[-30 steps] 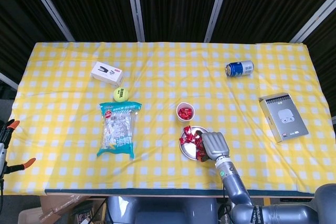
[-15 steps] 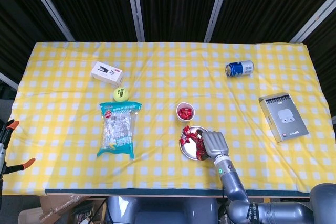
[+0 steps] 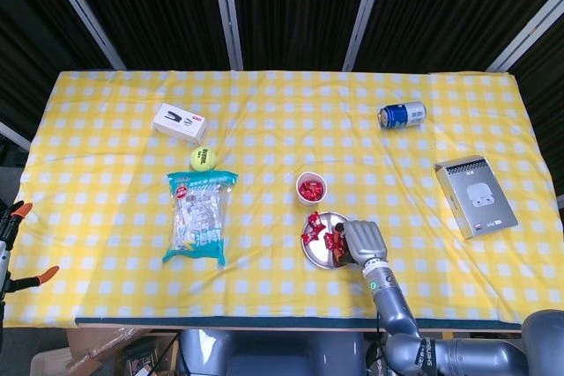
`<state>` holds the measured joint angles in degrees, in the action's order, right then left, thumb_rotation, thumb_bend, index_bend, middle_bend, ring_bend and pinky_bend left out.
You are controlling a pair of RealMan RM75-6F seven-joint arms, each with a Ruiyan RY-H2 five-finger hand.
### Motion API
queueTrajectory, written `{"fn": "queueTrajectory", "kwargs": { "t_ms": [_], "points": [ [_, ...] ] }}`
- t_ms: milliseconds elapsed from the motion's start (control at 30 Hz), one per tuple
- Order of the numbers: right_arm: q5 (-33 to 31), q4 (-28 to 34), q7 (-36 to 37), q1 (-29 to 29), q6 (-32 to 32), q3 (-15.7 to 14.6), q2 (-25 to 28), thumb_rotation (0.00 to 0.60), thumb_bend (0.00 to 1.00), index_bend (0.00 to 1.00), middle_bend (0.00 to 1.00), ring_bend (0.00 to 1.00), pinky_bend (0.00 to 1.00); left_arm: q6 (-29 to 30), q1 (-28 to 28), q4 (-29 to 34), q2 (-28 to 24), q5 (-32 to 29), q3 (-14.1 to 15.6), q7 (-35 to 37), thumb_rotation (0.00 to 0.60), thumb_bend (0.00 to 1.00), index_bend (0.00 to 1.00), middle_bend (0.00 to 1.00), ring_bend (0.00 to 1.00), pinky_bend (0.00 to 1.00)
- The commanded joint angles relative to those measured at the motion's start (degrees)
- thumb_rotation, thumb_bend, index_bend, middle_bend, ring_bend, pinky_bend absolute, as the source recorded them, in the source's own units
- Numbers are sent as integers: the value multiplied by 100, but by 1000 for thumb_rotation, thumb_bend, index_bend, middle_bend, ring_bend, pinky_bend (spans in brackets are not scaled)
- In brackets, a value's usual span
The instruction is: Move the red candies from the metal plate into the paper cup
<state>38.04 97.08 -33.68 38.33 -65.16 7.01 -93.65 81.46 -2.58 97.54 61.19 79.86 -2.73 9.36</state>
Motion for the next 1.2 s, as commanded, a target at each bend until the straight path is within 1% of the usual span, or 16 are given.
{"fn": "queueTrajectory", "kwargs": {
  "t_ms": [33,167,367,633,767,833,1067,1200],
  "points": [
    [77,-34,58,-28,-3,1,-23,600,562,604,699,793,999,7,-2,22,0,0,-5,-20,600,10,0,0,0,0],
    [156,-31,119,-53,-5,13,-22,600,583,606,700,795,999,5,-5,40,-1,-8,-8,-44,600,11,0,0,0,0],
    [323,82,186,-77,-49,71,53,600,585,608,702,797,999,2,-6,41,-2,-10,-8,-40,600,11,0,0,0,0],
    [489,427,129,-37,-164,219,266,600,587,609,703,797,999,-1,-7,43,-3,-15,-10,-31,600,11,0,0,0,0],
    [540,708,28,46,-270,411,444,600,586,610,704,797,998,-7,-11,57,-8,-24,-15,-28,600,11,0,0,0,0],
    [507,760,5,70,-279,459,479,600,587,610,704,797,998,-8,-10,59,-10,-24,-14,-26,600,11,0,0,0,0],
    [404,990,-116,242,-345,771,654,600,587,611,704,797,999,-26,-14,46,-14,-29,-14,12,600,11,0,0,0,0],
    [284,1076,-269,438,-359,1009,732,600,587,611,703,797,999,-49,-19,43,-20,-43,-13,30,600,11,0,0,0,0]
  ]
}}
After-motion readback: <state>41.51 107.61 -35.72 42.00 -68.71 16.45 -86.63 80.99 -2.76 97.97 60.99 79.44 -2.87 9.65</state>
